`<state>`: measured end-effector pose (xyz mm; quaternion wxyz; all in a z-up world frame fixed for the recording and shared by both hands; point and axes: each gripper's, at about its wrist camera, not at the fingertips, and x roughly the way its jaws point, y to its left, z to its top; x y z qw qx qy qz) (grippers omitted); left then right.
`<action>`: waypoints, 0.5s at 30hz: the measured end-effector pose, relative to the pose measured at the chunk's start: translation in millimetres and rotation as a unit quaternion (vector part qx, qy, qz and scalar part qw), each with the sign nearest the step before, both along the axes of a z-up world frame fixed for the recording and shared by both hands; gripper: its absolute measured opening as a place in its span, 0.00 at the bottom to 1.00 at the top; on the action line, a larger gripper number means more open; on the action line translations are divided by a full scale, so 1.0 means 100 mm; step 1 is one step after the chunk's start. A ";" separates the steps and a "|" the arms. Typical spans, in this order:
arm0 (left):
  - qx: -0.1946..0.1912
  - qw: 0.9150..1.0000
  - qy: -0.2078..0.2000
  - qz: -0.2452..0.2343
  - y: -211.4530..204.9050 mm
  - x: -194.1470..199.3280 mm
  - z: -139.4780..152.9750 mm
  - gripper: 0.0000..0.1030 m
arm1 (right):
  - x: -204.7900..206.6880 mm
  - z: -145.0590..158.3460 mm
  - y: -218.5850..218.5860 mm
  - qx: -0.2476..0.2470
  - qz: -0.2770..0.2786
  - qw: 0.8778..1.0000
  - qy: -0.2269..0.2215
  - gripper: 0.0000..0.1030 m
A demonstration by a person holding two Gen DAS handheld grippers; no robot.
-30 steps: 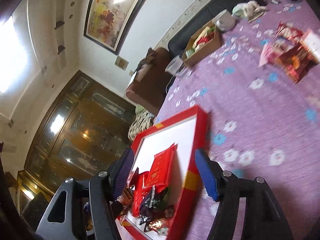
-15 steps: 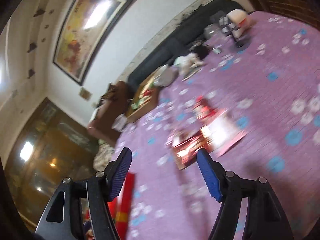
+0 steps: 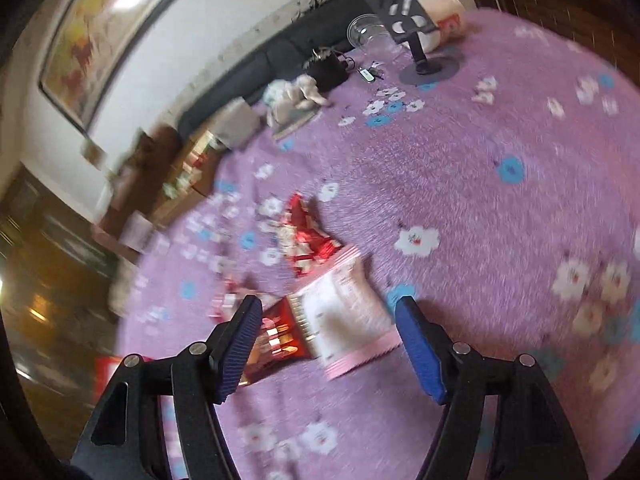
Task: Organize snacks
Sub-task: 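Move both grippers back toward the remaining packets on the tablecloth, then grasp the brown chocolate packet with the left gripper while the right gripper grasps the pink-white packet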
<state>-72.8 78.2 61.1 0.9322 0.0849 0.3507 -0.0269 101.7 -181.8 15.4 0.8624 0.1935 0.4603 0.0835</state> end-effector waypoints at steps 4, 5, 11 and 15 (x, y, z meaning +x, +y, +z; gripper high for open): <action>0.005 1.000 0.005 -0.001 -0.06 0.05 -0.04 0.74 | -0.03 -0.05 0.10 -0.053 0.019 0.998 -0.023 0.68; 0.007 1.000 0.009 -0.001 -0.08 0.07 -0.06 0.74 | -0.04 -0.06 0.14 -0.068 0.024 0.997 -0.026 0.68; 0.003 1.000 0.028 -0.008 -0.28 0.28 -0.13 0.74 | -0.15 -0.11 0.47 -0.202 0.087 0.974 -0.052 0.67; 0.002 0.999 0.031 -0.009 -0.42 0.51 -0.09 0.74 | -0.16 -0.11 0.36 -0.194 0.102 0.974 -0.051 0.54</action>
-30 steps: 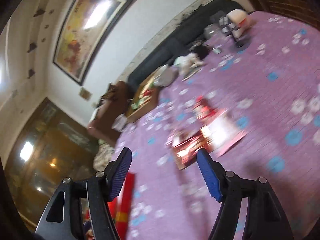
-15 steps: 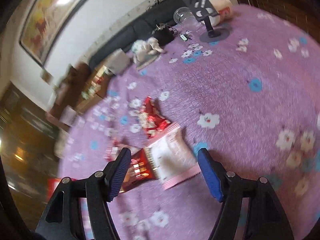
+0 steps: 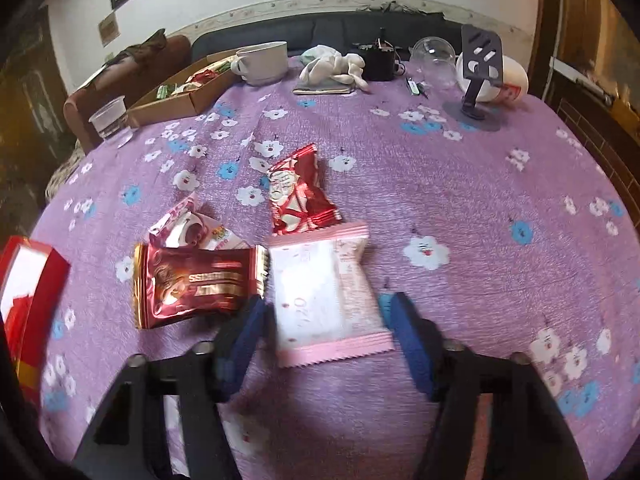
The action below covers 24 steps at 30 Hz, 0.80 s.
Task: Organize snacks
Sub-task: 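Grasp the brown chocolate packet with the left gripper while the right gripper grasps the pink-white packet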
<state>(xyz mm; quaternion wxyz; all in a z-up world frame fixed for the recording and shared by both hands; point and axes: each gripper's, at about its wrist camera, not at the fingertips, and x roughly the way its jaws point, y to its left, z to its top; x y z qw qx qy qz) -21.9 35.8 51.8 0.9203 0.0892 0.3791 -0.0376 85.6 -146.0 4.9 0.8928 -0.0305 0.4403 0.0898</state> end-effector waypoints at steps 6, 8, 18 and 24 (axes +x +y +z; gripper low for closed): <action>0.005 1.000 0.012 -0.001 -0.22 0.37 0.00 0.74 | 0.05 0.02 -0.18 0.058 -0.006 0.998 0.018 0.49; 0.007 1.000 0.021 -0.010 -0.30 0.44 -0.03 0.74 | 0.09 0.02 -0.28 0.098 -0.010 0.995 0.029 0.48; 0.022 0.992 0.083 -0.091 -0.70 0.89 -0.27 0.74 | 0.20 -0.06 -0.91 0.322 -0.059 0.942 0.077 0.48; 0.023 0.986 0.116 -0.122 -0.81 1.11 -0.40 0.74 | 0.23 -0.17 -1.21 0.451 -0.089 0.884 0.086 0.48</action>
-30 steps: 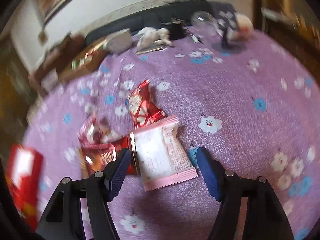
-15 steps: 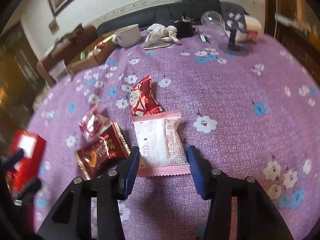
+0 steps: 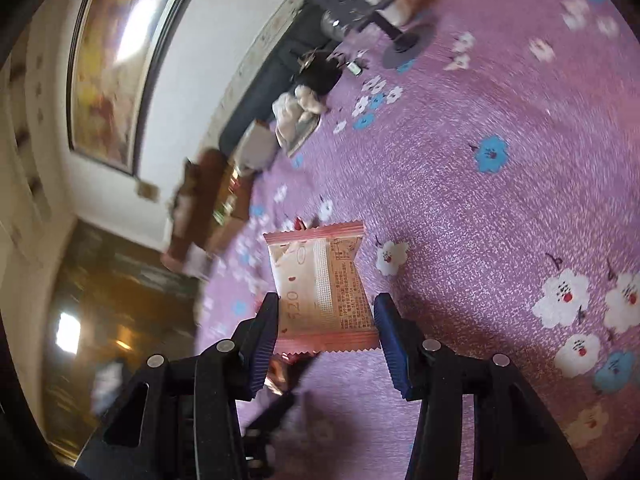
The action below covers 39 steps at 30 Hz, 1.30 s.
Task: Organize snacks
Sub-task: 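Grasp the brown chocolate packet with the left gripper while the right gripper grasps the pink-white packet, then carry both packets over the tray and open both grippers to drop them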
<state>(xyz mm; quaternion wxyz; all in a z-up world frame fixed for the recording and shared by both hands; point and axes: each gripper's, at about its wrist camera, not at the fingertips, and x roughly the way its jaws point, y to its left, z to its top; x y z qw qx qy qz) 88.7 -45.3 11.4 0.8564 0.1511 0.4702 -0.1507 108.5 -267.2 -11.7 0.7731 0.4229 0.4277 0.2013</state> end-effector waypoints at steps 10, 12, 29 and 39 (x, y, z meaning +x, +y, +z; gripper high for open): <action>-0.042 0.999 -0.002 -0.024 -0.08 0.14 0.00 0.41 | 0.03 -0.08 -0.14 0.082 -0.014 0.996 0.012 0.48; -0.038 0.999 -0.007 -0.030 -0.12 0.12 0.00 0.35 | 0.03 -0.07 -0.14 0.084 -0.015 0.996 0.013 0.48; -0.134 0.990 -0.023 0.044 0.40 -0.62 0.22 0.28 | 0.00 -0.02 -0.03 0.060 0.002 0.998 0.000 0.48; -0.161 0.980 -0.063 0.096 0.93 -1.50 0.36 0.29 | -0.01 0.05 0.15 0.031 0.024 0.999 -0.021 0.48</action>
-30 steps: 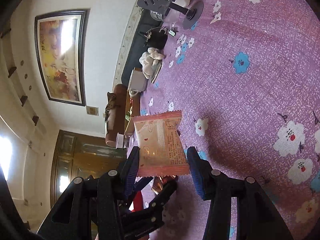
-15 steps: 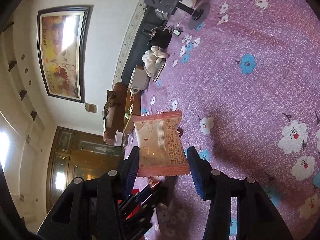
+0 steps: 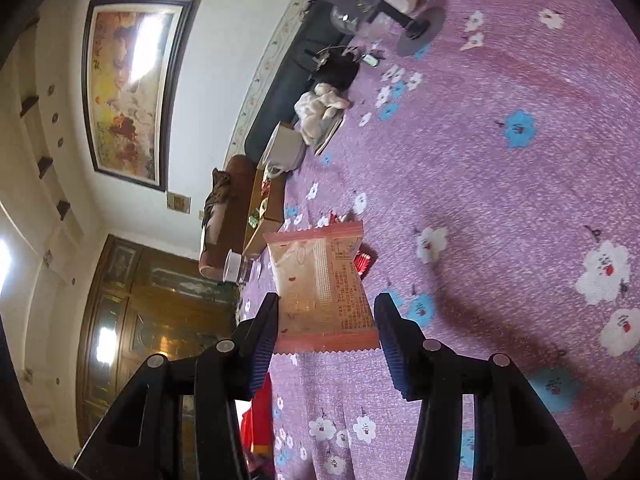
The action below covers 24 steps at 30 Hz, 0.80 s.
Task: Organize snacks
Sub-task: 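Carry both packets over the tray and open both grippers to drop them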
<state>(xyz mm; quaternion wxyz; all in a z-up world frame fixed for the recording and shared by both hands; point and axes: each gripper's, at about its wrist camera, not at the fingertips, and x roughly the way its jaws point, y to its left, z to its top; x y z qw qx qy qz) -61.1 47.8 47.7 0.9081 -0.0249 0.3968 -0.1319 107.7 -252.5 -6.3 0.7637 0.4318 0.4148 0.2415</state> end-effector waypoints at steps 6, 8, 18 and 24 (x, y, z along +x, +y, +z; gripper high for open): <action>0.001 0.999 -0.031 0.042 0.52 -0.53 0.20 0.29 | -0.04 0.05 0.21 -0.047 0.012 0.999 -0.017 0.48; 0.007 0.997 -0.044 0.067 0.81 -0.69 0.27 0.29 | -0.10 0.09 0.27 -0.064 0.005 0.998 -0.016 0.48; -0.018 0.967 -0.075 0.241 2.33 -1.15 0.29 0.29 | -0.82 0.50 1.59 -0.109 0.124 0.984 -0.064 0.47; -0.031 0.962 -0.093 0.254 2.52 -1.26 0.24 0.29 | -1.31 0.58 2.68 -0.090 0.232 0.962 -0.114 0.47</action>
